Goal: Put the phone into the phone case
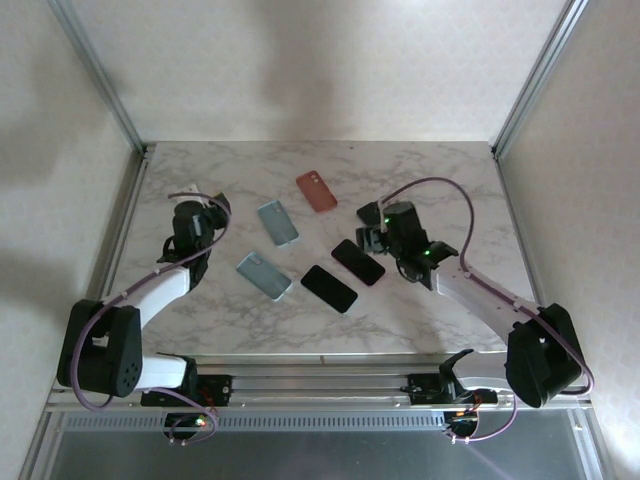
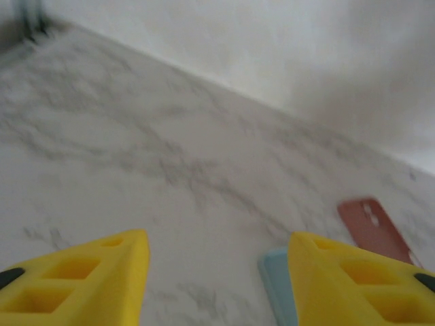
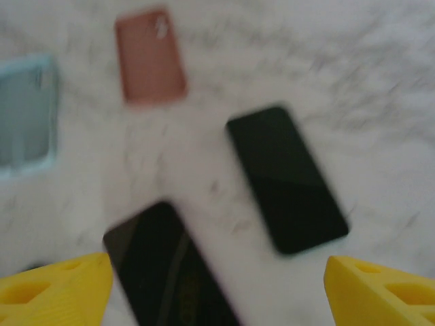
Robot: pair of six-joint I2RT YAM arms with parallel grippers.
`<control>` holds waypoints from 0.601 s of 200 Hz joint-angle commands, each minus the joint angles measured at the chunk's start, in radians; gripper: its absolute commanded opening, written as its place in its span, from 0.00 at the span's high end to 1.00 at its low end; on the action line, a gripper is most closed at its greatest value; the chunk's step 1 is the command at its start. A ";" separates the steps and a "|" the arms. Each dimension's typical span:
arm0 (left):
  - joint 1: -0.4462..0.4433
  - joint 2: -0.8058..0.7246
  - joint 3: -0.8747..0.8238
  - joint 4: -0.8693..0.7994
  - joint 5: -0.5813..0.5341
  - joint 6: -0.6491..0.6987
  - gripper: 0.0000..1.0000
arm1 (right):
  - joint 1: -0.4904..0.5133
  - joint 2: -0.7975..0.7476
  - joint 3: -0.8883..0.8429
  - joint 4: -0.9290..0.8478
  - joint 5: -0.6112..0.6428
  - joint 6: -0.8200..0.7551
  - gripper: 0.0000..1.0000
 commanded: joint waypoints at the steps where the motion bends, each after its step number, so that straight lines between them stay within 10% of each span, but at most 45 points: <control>1: -0.025 -0.005 0.035 -0.155 0.083 -0.059 0.45 | 0.045 0.009 0.025 -0.184 0.012 0.052 0.17; 39: -0.063 -0.003 0.039 -0.175 0.158 -0.078 0.46 | 0.063 0.066 0.037 -0.222 -0.040 0.062 0.01; 120: -0.092 -0.013 -0.001 -0.114 0.203 -0.132 0.45 | 0.062 0.303 0.147 -0.217 -0.054 -0.018 0.01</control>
